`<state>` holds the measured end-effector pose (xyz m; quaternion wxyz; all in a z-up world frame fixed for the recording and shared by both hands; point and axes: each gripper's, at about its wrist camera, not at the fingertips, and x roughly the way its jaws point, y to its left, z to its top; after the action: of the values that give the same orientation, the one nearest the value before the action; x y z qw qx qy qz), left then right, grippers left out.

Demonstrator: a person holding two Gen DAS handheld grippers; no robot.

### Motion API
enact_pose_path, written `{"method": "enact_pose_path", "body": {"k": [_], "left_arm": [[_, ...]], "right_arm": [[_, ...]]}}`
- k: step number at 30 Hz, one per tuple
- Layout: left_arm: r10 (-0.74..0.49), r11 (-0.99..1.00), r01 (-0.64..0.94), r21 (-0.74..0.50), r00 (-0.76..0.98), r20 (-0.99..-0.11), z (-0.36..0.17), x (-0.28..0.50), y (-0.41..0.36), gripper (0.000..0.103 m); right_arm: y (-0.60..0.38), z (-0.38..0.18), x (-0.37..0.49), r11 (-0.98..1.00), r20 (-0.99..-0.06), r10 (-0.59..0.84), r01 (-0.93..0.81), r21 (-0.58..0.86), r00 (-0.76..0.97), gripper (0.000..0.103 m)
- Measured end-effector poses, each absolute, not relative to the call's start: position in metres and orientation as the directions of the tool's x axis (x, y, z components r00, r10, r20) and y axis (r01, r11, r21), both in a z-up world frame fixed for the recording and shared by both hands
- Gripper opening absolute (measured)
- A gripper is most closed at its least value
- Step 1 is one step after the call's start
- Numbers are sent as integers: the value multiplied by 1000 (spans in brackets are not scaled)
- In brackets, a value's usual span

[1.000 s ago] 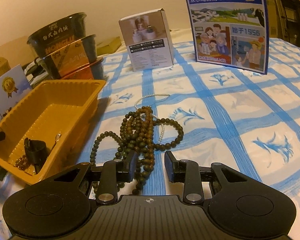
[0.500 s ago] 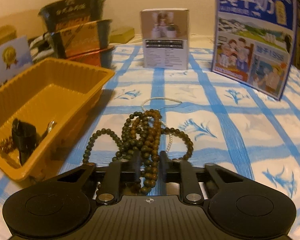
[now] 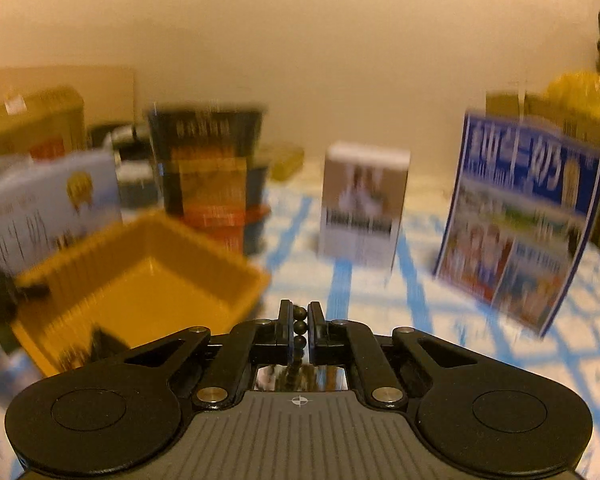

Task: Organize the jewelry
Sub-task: 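Lift the bead necklace high above the table with the right gripper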

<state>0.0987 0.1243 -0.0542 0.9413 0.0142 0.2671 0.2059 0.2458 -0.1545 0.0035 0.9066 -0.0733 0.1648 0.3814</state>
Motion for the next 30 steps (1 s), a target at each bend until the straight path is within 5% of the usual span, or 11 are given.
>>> {"method": "enact_pose_path", "body": {"k": [12, 30], "left_arm": [[389, 917, -376, 131, 780, -491, -50, 99, 124, 14], [388, 918, -377, 126, 782, -488, -50, 98, 124, 13]], "right_arm": [[-171, 118, 248, 672, -201, 705, -731, -118, 681, 6], [-178, 221, 249, 618, -121, 763, -772, -148, 635, 6]]}}
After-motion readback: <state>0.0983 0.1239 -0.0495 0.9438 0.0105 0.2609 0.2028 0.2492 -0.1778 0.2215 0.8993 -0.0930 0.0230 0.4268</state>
